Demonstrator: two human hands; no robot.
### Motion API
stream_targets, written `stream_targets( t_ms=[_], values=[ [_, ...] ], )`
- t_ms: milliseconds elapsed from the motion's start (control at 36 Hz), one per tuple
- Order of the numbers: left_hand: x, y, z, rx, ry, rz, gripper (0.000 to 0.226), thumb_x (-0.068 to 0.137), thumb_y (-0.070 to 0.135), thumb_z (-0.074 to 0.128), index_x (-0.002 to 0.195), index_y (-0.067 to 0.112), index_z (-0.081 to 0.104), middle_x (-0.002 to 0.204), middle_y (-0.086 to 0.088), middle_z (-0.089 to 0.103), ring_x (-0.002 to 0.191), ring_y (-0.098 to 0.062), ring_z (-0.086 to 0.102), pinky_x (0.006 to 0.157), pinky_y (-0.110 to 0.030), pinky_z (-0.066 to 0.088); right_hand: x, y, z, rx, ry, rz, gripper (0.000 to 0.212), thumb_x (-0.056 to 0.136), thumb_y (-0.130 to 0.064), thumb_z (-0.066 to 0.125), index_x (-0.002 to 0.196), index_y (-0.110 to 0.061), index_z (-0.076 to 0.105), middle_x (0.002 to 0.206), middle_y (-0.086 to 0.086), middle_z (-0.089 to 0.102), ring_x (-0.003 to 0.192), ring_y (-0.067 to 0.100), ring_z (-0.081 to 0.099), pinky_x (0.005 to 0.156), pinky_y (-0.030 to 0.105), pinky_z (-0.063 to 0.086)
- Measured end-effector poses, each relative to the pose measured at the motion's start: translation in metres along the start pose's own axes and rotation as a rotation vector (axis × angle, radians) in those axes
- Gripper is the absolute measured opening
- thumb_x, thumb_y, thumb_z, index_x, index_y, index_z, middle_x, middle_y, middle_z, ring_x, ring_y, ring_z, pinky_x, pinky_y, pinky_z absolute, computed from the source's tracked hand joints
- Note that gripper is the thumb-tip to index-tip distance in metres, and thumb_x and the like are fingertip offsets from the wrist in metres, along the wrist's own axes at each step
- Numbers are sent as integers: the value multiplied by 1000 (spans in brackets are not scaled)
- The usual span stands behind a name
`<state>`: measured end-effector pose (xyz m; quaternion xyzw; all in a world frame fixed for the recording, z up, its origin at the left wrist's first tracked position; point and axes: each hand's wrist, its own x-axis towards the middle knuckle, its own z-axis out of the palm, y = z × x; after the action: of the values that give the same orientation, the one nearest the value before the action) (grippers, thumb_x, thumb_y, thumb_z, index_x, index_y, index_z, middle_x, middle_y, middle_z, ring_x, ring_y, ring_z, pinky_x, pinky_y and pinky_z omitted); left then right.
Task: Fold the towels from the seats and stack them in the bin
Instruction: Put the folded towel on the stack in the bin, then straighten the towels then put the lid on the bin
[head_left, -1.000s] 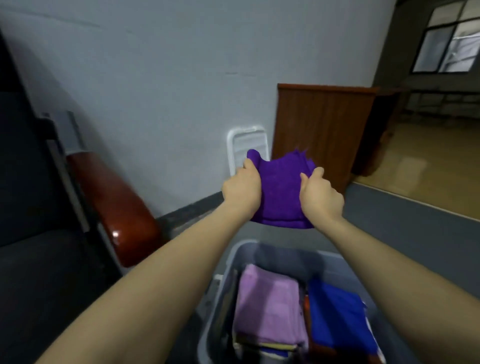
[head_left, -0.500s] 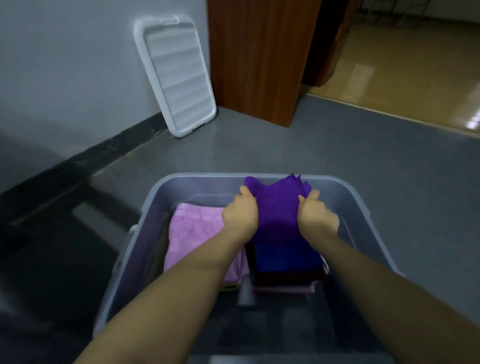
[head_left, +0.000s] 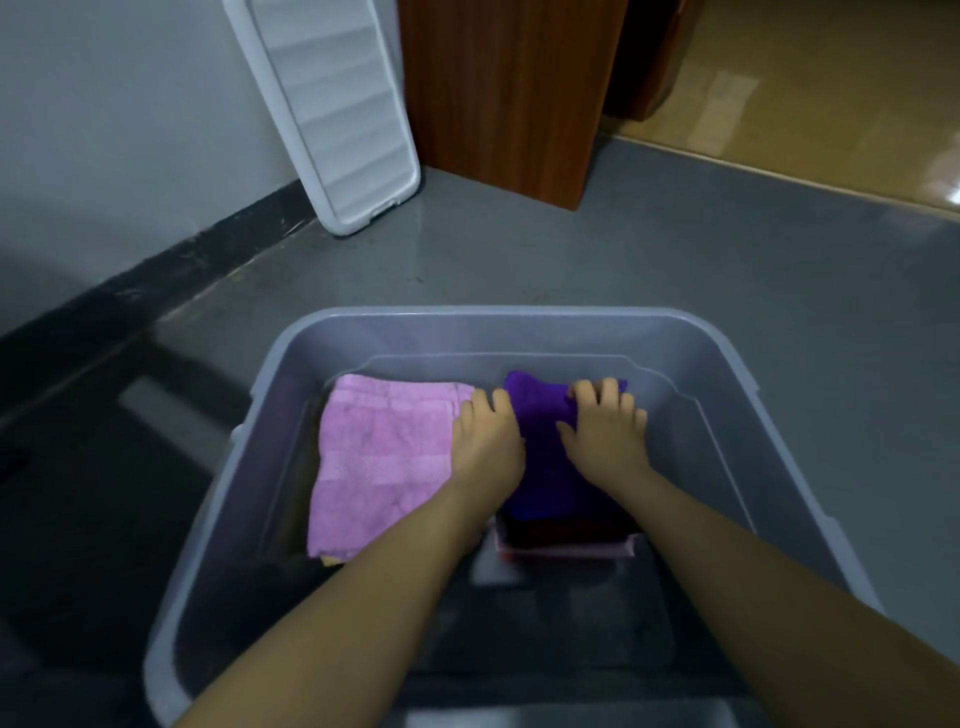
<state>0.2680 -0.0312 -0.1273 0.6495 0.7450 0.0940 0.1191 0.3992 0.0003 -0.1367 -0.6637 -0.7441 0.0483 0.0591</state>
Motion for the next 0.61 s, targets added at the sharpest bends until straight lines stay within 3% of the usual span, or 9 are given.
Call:
stream_targets(
  t_ms=[28,56,111,167,278,417,528,611],
  values=[
    [-2,-7,-4,21,4,-22,50,41,23,88,80,10,59,80,-10,60,68,-27,60,55,-28,45,-2,-9,-2,16,-3,-10,40,93,-35,53,128,-17,44,130,9,39,116,30,41,94,39,32],
    [-3,-12,-10,71,47,-17,49,42,24,87,80,11,59,81,-10,60,69,-27,60,56,-28,45,-4,-15,-2,17,-4,-20,39,93,-36,52,127,-19,45,130,7,39,116,29,41,93,38,32],
    [-7,-22,-21,97,28,37,40,73,25,70,106,8,56,109,-14,55,98,-31,54,78,-34,42,-7,-24,-3,10,-2,-68,36,93,-39,51,123,-21,47,127,5,42,115,27,42,90,36,32],
    [-12,-39,-31,123,-15,21,38,91,24,49,126,8,45,129,-13,44,118,-31,41,94,-36,32,-11,-34,-7,52,-38,-143,31,94,-40,50,118,-21,51,123,3,46,114,26,43,89,35,30],
    [-29,-63,-51,162,-77,12,34,95,23,42,124,8,51,130,-14,46,121,-32,41,98,-36,31,-24,-55,-22,126,-131,-291,24,92,-39,53,109,-23,57,118,2,50,112,25,45,84,33,25],
    [-62,-84,-75,252,-56,5,35,95,21,42,128,11,48,136,-13,40,127,-32,35,102,-39,28,-47,-76,-42,174,-206,-297,26,90,-40,58,109,-23,58,116,1,50,113,22,45,83,31,24],
    [-81,-100,-89,369,-110,-67,42,99,20,35,140,17,40,152,-12,20,141,-38,12,112,-49,15,-65,-97,-57,310,-382,-360,31,84,-48,64,106,-26,61,94,-11,54,91,13,53,89,33,43],
    [-91,-118,-95,456,-190,-173,48,102,16,25,150,16,24,158,-11,2,141,-48,-1,112,-57,10,-81,-118,-63,334,-505,-449,37,78,-52,70,105,-26,64,88,-13,59,80,8,53,84,28,49]
  ],
)
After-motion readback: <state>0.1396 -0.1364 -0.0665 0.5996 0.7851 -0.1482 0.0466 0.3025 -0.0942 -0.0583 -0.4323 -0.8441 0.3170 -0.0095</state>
